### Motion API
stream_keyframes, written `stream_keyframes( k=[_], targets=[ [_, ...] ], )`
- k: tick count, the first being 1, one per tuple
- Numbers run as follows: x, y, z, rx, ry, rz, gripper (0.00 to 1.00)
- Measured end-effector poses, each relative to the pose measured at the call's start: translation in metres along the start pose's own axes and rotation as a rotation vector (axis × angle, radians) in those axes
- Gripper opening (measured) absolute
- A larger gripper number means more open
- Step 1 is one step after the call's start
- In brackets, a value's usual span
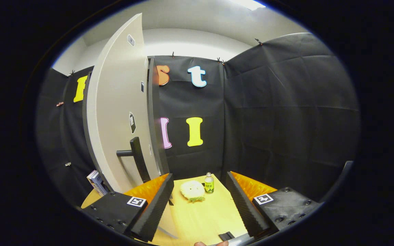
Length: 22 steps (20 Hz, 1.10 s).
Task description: Open the shoe cabinet door, grab the shoes and put them into the shoe cabinet, then close the shoe cabinet door.
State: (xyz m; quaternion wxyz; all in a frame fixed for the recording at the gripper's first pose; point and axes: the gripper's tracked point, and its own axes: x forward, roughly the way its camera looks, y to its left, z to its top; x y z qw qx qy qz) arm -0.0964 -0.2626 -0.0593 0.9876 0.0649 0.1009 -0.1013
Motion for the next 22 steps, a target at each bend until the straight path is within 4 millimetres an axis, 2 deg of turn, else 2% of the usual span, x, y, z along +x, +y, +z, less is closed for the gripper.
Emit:
stream_keyframes(
  k=[2, 4, 6, 12, 16, 22],
  targets=[
    [0.002, 0.014, -0.002, 0.001, 0.012, 0.024, 0.98],
    [0.001, 0.012, 0.002, -0.002, -0.005, 0.01, 0.98],
    [-0.002, 0.019, 0.0, 0.016, -0.001, 0.0, 0.97],
    [-0.02, 0.064, -0.004, -0.021, 0.007, 0.047, 0.97],
    [-0.027, 0.101, -0.008, 0.016, 0.018, 0.093, 0.97],
    [-0.021, 0.169, -0.018, 0.053, 0.018, 0.158, 0.97]
  ],
)
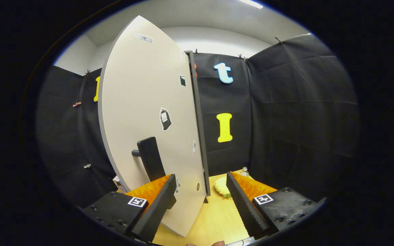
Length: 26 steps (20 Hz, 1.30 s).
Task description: Open the shoe cabinet door, grab the shoes and put them into the shoe cabinet, then close the shoe cabinet door.
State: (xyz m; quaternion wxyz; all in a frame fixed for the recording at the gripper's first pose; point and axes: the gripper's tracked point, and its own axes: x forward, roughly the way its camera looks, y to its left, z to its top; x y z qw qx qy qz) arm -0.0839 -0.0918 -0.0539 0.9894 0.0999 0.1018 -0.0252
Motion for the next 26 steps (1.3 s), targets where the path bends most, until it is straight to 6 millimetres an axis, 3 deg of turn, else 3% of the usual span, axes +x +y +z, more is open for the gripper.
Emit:
stream_keyframes(
  k=[7, 10, 16, 26],
  targets=[
    [0.021, 0.076, -0.008, -0.013, 0.001, 0.081, 0.98],
    [0.03, 0.097, -0.004, -0.027, -0.014, 0.108, 0.98],
    [0.042, 0.105, -0.001, -0.021, -0.029, 0.095, 0.98],
    [0.049, 0.09, -0.006, -0.046, -0.017, 0.074, 0.98]
  ],
)
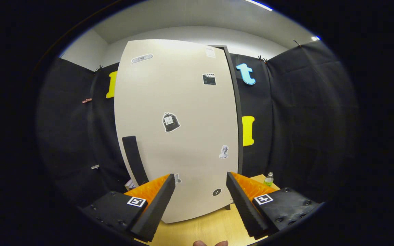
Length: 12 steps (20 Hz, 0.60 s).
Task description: Open the shoe cabinet door, grab the shoes and put them into the shoe cabinet, then close the shoe cabinet door.
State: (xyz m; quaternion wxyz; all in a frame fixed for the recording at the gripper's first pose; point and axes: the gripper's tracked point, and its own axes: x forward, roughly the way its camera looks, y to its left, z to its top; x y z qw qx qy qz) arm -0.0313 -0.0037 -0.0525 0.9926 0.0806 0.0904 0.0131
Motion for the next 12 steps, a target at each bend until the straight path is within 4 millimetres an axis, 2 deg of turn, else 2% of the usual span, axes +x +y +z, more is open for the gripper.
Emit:
stream_keyframes(
  k=[5, 12],
  targets=[
    [0.004, -0.008, 0.0, -0.054, -0.013, -0.021, 0.98],
    [0.004, 0.006, 0.004, -0.051, -0.023, 0.009, 0.98]
  ],
)
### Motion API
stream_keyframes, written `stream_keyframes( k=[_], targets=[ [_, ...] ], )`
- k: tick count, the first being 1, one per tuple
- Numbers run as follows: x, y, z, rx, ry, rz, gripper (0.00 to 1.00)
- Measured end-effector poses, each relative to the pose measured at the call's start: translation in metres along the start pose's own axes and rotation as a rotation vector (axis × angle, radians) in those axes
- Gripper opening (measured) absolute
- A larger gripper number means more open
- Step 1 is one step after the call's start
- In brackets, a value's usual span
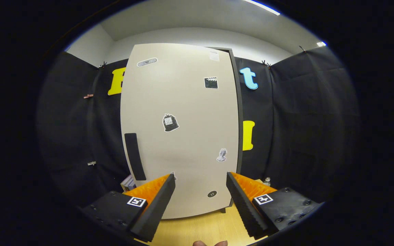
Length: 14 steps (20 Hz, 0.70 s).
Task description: Open the shoe cabinet door, grab the shoes and put them into the shoe cabinet, then close the shoe cabinet door.
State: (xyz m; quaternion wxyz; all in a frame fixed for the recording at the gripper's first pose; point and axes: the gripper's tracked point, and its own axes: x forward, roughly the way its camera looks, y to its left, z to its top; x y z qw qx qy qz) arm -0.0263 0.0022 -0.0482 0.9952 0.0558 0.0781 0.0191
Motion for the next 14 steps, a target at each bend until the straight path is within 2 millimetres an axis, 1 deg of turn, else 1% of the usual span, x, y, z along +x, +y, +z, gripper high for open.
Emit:
stream_keyframes(
  k=[14],
  targets=[
    [0.005, 0.02, -0.009, 0.0, 0.017, 0.037, 0.98]
  ],
)
